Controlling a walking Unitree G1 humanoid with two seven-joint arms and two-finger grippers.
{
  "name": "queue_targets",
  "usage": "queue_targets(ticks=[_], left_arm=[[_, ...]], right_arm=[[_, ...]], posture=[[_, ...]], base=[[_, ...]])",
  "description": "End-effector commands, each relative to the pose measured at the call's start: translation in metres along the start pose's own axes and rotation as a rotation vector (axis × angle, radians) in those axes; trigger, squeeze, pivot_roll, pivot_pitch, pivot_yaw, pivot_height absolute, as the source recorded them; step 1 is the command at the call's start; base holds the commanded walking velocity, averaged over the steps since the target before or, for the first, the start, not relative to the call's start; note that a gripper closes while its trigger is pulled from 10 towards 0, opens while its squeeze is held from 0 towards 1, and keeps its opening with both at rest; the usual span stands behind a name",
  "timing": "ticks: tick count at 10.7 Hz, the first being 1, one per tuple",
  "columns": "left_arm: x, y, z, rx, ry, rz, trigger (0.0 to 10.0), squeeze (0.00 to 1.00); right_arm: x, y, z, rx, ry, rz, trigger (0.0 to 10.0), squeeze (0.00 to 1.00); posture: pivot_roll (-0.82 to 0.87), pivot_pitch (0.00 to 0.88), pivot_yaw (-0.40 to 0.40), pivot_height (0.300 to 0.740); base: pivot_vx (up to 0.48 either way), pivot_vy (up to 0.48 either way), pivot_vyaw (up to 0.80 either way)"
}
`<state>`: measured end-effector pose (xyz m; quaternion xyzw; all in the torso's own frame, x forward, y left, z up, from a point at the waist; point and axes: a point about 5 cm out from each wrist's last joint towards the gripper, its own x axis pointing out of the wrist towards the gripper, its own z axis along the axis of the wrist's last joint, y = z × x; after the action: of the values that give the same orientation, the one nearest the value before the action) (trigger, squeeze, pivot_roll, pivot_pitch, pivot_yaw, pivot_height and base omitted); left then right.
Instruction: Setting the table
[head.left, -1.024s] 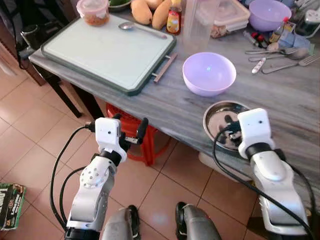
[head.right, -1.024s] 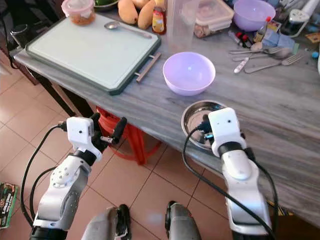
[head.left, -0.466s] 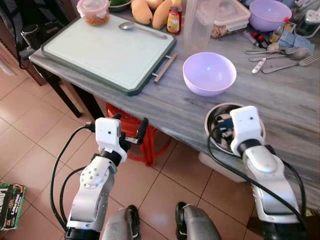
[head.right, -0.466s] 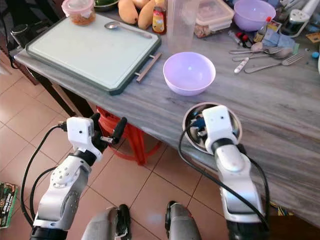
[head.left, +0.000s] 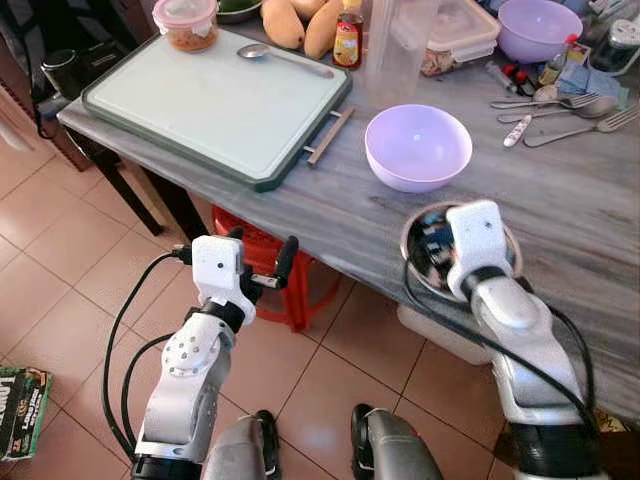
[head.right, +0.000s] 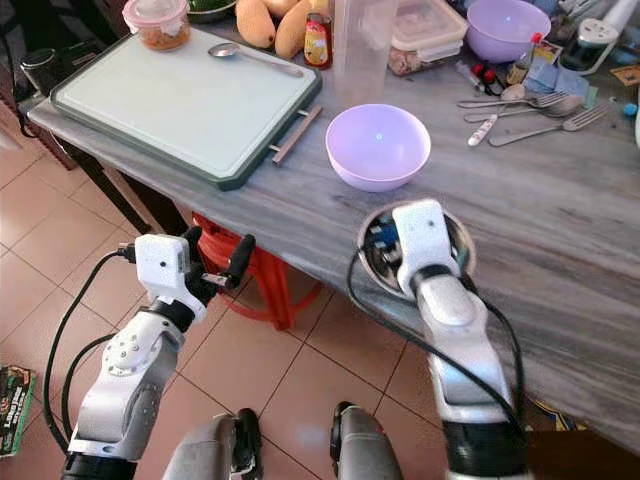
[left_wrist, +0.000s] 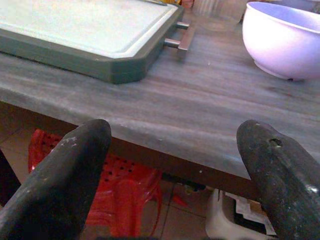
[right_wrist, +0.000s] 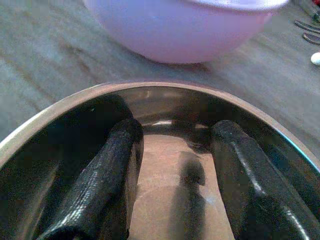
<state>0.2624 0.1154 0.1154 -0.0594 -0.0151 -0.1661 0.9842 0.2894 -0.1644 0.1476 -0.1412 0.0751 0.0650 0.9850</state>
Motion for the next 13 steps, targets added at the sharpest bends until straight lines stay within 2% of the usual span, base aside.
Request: queue_targets(ticks=[1, 4, 6, 9, 10, 11, 12, 13], left_arm=[[-0.002, 0.0, -0.003, 0.002, 0.015, -0.003, 10.0, 0.0], [-0.002, 0.0, -0.003, 0.004, 0.013, 0.0, 10.0, 0.0], [-0.003, 0.0, -0.003, 0.004, 0.014, 0.001, 10.0, 0.0], [-0.002, 0.003, -0.003, 0.001, 0.014, 0.006, 10.0, 0.0], [-0.003, 0.002, 0.002, 0.042, -0.011, 0.003, 10.0, 0.0], [-0.003, 0.002, 0.003, 0.056, -0.018, 0.008, 10.0, 0.0], [-0.004, 0.004, 0.003, 0.068, -0.015, 0.038, 10.0, 0.0], [-0.007, 0.01, 0.002, 0.08, -0.004, 0.087, 10.0, 0.0]], right_arm=[[0.002, 0.004, -0.001, 0.008, 0.001, 0.019, 10.0, 0.0], [0.01, 0.012, 0.005, 0.017, -0.027, 0.046, 10.0, 0.0], [0.004, 0.009, 0.006, 0.017, -0.036, 0.037, 10.0, 0.0], [-0.019, 0.001, 0.011, 0.063, -0.117, -0.016, 10.0, 0.0], [-0.032, 0.0, 0.014, 0.075, -0.187, -0.041, 10.0, 0.0], [-0.037, 0.001, 0.013, 0.073, -0.199, -0.055, 10.0, 0.0], [-0.042, 0.002, 0.01, 0.111, -0.213, -0.071, 10.0, 0.12], [-0.046, 0.008, 0.005, 0.141, -0.223, -0.085, 10.0, 1.0]], posture=[[-0.09, 0.204, 0.03, 0.74], [-0.08, 0.205, 0.028, 0.74], [-0.08, 0.203, 0.028, 0.74], [-0.09, 0.194, 0.031, 0.74], [-0.1, 0.185, 0.031, 0.74], [-0.09, 0.178, 0.032, 0.74], [-0.09, 0.165, 0.032, 0.74], [-0.09, 0.154, 0.034, 0.74]], base=[[0.0, 0.0, 0.0], [0.0, 0.0, 0.0], [0.0, 0.0, 0.0], [0.0, 0.0, 0.0], [0.0, 0.0, 0.0], [0.0, 0.0, 0.0], [0.0, 0.0, 0.0], [0.0, 0.0, 0.0]])
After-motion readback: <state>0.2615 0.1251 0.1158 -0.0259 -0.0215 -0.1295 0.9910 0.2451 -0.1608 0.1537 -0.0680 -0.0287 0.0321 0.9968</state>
